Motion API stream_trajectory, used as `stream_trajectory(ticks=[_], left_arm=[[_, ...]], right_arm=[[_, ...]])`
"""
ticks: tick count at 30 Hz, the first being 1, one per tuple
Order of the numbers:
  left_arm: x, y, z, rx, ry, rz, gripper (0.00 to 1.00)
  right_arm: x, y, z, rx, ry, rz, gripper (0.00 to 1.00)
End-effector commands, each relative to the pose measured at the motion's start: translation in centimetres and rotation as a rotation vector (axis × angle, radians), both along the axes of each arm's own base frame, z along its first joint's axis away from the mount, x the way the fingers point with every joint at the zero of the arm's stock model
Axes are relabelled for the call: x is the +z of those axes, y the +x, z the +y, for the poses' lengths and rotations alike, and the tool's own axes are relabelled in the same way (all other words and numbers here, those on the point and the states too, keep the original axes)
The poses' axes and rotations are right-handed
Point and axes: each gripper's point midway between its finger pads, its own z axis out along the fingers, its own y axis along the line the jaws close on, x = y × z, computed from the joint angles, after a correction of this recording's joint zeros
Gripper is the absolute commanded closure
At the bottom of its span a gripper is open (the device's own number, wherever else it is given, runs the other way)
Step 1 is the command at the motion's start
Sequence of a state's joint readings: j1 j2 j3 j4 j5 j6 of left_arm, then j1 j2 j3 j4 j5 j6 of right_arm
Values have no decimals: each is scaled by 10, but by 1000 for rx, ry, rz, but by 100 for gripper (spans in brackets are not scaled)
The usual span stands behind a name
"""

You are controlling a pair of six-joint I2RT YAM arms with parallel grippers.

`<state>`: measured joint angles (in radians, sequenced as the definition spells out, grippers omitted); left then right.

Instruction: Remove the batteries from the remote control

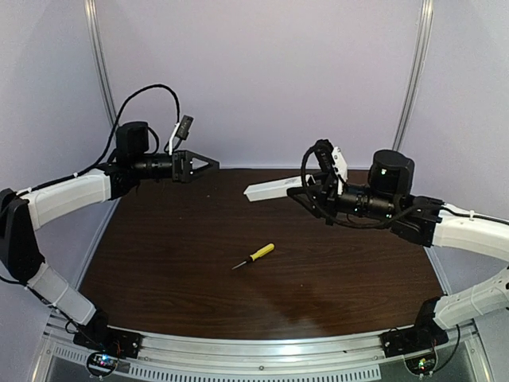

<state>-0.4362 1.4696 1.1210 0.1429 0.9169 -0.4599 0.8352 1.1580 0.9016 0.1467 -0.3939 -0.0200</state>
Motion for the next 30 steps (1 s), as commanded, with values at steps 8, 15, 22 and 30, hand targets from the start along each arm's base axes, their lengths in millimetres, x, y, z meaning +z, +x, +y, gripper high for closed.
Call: stream_trajectory(ticks=[8,15,22,30], left_arm=[[-9,0,-3,-132,-98,258,18],[-12,-7,-10,-188,-112,318,24],[-17,-16,-18,-239,-105,372,27],[-19,-23,-24,-266,-97,399,29]], right_arm=[[23,15,8,-33,119,-190,100],[19,18,25,24,90,-207,100],[21,19,39,57,77,-211,100],[24,20,47,73,60,-217,100]])
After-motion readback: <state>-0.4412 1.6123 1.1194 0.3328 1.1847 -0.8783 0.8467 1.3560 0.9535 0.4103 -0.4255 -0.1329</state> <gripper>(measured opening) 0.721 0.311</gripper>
